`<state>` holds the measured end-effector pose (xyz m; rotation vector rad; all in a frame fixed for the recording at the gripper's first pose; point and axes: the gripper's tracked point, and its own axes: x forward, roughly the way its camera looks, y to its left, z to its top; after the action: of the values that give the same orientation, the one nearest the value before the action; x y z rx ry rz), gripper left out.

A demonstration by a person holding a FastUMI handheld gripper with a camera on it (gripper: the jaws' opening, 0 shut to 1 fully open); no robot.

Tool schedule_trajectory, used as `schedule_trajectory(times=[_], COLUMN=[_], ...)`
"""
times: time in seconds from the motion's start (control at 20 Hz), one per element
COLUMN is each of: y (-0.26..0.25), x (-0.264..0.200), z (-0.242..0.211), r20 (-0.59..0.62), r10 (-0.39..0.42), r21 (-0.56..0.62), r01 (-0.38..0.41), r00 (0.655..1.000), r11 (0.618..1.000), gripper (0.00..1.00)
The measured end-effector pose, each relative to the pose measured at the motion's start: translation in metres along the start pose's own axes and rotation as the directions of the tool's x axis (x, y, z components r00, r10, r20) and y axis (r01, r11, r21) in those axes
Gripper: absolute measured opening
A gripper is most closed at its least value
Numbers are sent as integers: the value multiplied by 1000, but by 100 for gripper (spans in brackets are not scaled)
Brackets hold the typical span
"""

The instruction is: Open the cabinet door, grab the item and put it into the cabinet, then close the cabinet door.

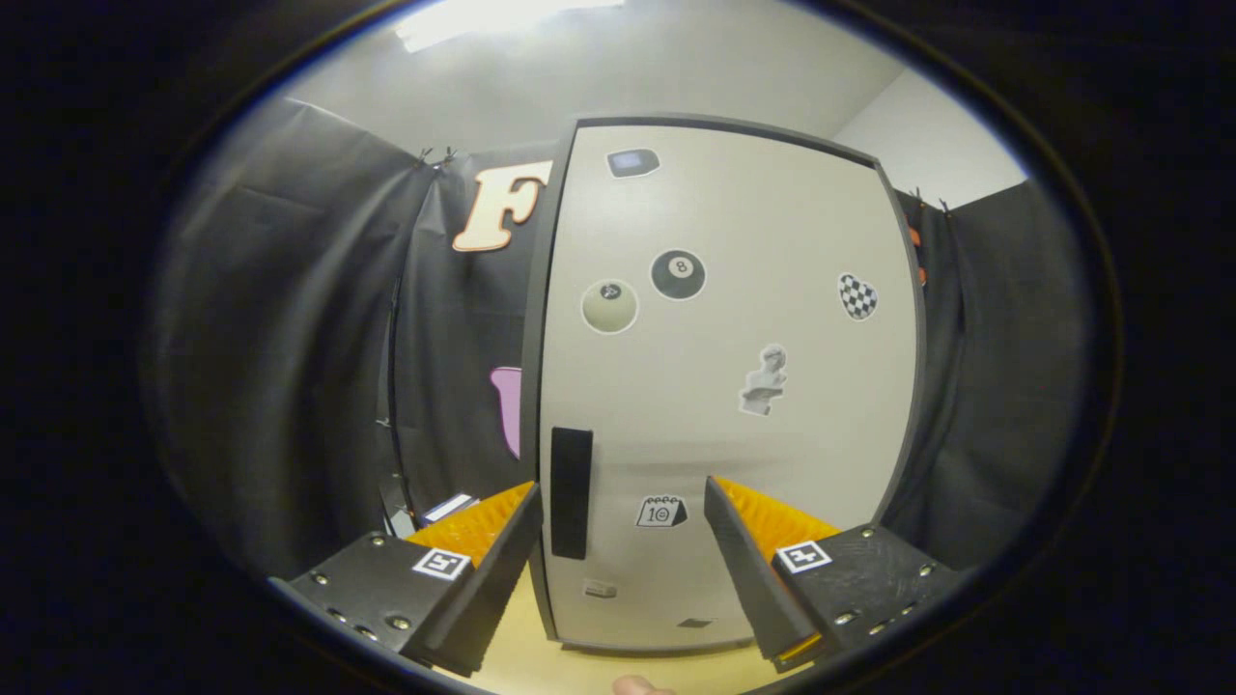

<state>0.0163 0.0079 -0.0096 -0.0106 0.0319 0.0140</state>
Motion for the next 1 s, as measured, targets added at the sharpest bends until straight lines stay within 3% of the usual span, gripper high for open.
schedule_trajectory(times=[0.45,0.7,1.0], y=[23,39,37], x=[28,49,73], z=[-15,-28,-37], r20=[-32,-55,-55], r10=[19,13,-46], r21=[-6,-24,-51], r01=[-19,-15,43], r00=[999,998,997], r11=[1000,1000,998], gripper=[99,82,72])
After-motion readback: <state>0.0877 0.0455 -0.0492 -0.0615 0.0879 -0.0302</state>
